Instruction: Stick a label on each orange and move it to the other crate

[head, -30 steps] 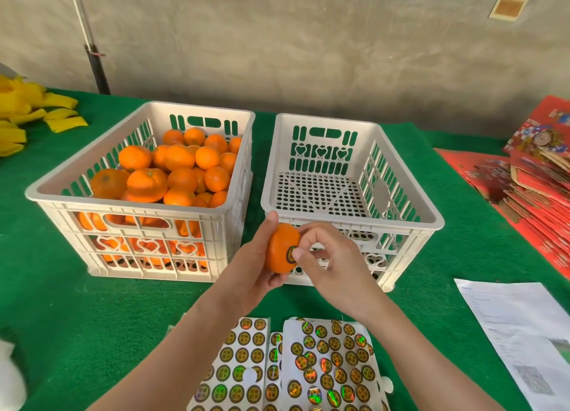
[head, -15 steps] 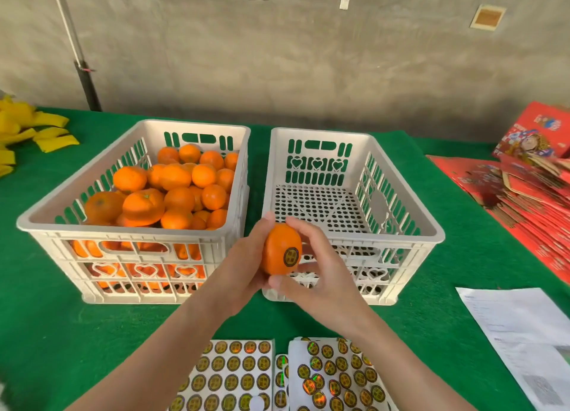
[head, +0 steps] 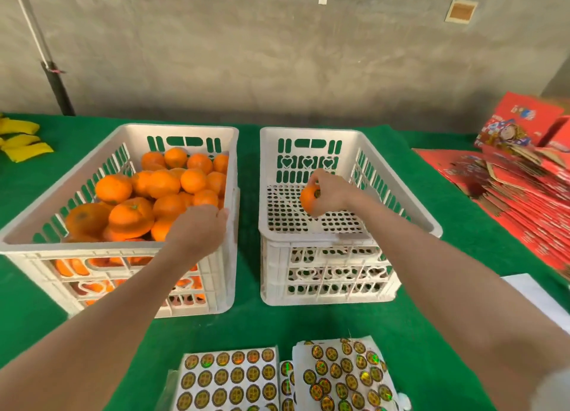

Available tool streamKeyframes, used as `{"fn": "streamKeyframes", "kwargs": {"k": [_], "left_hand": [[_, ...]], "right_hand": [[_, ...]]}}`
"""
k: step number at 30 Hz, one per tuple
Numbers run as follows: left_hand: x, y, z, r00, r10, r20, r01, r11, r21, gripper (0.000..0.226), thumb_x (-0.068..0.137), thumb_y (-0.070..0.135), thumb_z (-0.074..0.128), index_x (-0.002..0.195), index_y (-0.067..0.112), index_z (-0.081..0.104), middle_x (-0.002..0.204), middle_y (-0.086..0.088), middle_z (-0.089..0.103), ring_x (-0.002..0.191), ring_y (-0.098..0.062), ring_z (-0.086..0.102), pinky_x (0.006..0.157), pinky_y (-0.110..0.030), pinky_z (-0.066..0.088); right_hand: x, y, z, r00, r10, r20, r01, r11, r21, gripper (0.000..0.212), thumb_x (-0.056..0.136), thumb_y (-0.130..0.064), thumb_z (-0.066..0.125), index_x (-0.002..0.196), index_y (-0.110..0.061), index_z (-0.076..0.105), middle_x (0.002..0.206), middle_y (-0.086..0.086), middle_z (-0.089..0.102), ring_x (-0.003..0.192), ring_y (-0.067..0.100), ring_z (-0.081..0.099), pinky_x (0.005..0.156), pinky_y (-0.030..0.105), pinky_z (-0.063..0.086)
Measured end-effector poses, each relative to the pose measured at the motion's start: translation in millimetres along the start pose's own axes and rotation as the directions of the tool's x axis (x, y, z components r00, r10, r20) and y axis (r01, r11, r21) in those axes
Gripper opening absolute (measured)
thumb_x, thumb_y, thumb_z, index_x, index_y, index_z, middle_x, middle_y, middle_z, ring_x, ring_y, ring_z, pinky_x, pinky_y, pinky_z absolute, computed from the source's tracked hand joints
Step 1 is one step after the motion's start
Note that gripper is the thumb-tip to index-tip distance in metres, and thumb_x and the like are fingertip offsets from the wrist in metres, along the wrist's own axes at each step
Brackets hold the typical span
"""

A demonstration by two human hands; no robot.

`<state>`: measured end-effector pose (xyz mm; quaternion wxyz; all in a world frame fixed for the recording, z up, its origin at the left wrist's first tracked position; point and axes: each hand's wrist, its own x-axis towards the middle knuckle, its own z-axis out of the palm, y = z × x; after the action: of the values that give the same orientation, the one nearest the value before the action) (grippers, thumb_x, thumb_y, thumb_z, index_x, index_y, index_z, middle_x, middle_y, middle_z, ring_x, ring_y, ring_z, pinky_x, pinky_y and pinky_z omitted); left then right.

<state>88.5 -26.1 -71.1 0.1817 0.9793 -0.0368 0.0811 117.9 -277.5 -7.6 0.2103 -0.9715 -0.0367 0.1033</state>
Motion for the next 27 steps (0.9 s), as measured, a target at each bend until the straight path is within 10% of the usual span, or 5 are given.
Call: {"fn": "streamKeyframes", "kwargs": {"k": [6, 9, 18, 22, 27], "left_hand": [[3, -4, -2, 0.994, -0.093, -0.06, 0.088, 0.993, -0.084, 0.039, 0.094, 0.017, 0.044, 0.055, 0.014, 0.042, 0.054, -0.001, 0.044, 0.05, -0.015, 0.04, 0.045, -0.025, 0.022], [4, -3, 0, 0.99, -0.132, -0.049, 0.128, 0.988, -0.084, 0.039, 0.091, 0.016, 0.046, 0.052, 0.014, 0.041, 0.05, -0.002, 0.044, 0.046, -0.014, 0.039, 0.043, -0.022, 0.023], [2, -1, -3, 0.987, -0.143, -0.074, 0.139, 0.988, -0.064, 0.037, 0.092, 0.023, 0.048, 0.056, 0.015, 0.05, 0.055, -0.003, 0.054, 0.049, -0.015, 0.047, 0.044, -0.021, 0.027], [3, -1, -2, 0.981, -0.173, -0.092, 0.168, 0.984, -0.059, 0.031, 0.091, 0.028, 0.051, 0.061, 0.019, 0.052, 0.056, 0.004, 0.053, 0.049, -0.01, 0.047, 0.041, -0.019, 0.026], [6, -4, -1, 0.985, -0.165, -0.053, 0.156, 0.977, -0.149, 0.016, 0.093, 0.024, 0.051, 0.095, 0.016, 0.064, 0.075, 0.008, 0.059, 0.064, -0.01, 0.055, 0.044, -0.017, 0.033]], "right_hand": [[59, 24, 28, 0.899, 0.186, 0.396, 0.069, 0.834, -0.548, 0.064, 0.079, -0.011, 0.067, 0.137, -0.015, 0.039, 0.12, 0.007, 0.054, 0.093, 0.022, 0.055, 0.078, 0.038, 0.051], [76, 38, 50, 0.877, 0.235, 0.419, 0.092, 0.774, -0.627, 0.054, 0.084, -0.014, 0.065, 0.133, -0.011, 0.043, 0.091, 0.005, 0.058, 0.075, 0.019, 0.058, 0.068, 0.034, 0.051], [91, 48, 77, 0.798, 0.335, 0.501, 0.125, 0.721, -0.682, 0.067, 0.086, -0.037, 0.065, 0.14, -0.006, 0.041, 0.14, 0.009, 0.045, 0.124, 0.032, 0.047, 0.094, 0.042, 0.045], [83, 39, 61, 0.882, 0.175, 0.437, 0.016, 0.917, -0.399, 0.063, 0.092, -0.026, 0.06, 0.146, -0.01, 0.03, 0.144, 0.012, 0.042, 0.114, 0.028, 0.055, 0.081, 0.034, 0.048], [47, -9, 40, 0.981, -0.182, -0.07, 0.188, 0.976, 0.11, 0.043, 0.093, -0.048, 0.049, 0.106, -0.009, 0.061, 0.098, 0.006, 0.069, 0.072, 0.014, 0.07, 0.071, 0.025, 0.049]]}}
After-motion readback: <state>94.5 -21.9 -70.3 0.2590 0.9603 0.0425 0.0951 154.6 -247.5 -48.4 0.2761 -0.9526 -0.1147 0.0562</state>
